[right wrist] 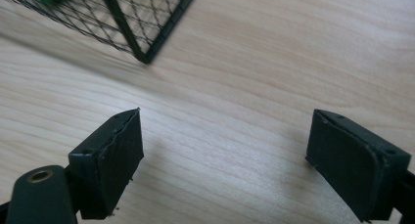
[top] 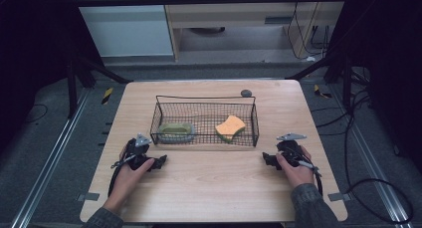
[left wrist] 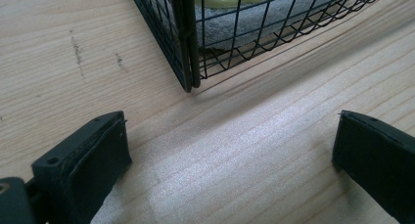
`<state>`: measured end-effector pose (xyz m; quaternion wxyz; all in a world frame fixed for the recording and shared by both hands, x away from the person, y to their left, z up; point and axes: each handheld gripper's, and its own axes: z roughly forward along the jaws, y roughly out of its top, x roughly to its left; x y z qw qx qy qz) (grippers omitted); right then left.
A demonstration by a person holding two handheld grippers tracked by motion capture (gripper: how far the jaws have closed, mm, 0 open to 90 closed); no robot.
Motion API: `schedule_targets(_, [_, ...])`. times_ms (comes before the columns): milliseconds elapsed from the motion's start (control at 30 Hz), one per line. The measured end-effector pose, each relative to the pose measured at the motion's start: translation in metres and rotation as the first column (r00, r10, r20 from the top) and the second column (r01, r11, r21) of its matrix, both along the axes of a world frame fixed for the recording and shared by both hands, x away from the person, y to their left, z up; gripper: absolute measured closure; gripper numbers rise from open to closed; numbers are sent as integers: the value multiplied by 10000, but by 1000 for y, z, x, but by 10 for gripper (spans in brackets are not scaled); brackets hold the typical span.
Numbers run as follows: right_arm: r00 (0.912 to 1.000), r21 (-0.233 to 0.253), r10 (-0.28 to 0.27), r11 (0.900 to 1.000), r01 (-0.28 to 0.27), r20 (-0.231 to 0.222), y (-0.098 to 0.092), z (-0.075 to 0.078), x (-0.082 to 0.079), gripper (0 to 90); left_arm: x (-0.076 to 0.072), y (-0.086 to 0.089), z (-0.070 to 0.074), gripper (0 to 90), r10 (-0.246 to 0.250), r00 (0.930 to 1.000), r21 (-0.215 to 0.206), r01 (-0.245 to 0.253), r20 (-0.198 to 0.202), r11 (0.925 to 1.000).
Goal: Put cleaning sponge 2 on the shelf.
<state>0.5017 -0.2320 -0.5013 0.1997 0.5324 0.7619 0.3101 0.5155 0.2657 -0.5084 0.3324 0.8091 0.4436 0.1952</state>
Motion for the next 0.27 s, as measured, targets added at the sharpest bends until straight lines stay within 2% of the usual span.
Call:
schedule_targets(67, [9999, -117, -55, 9999, 57, 104, 0, -3, 0, 112, 0, 0, 0, 0, -1, 10000, 4, 1, 2, 10000])
schedule_targets(167, [9967, -15, -131, 9999, 133, 803, -3, -11, -1, 75, 0, 0, 0, 0, 0, 10000, 5, 0, 2, 10000])
schedule_targets(267, [9969, 7, -180, 9998, 180, 765, -2, -11, -1, 65, 0, 0, 0, 0, 1, 10000, 1, -1, 0, 10000])
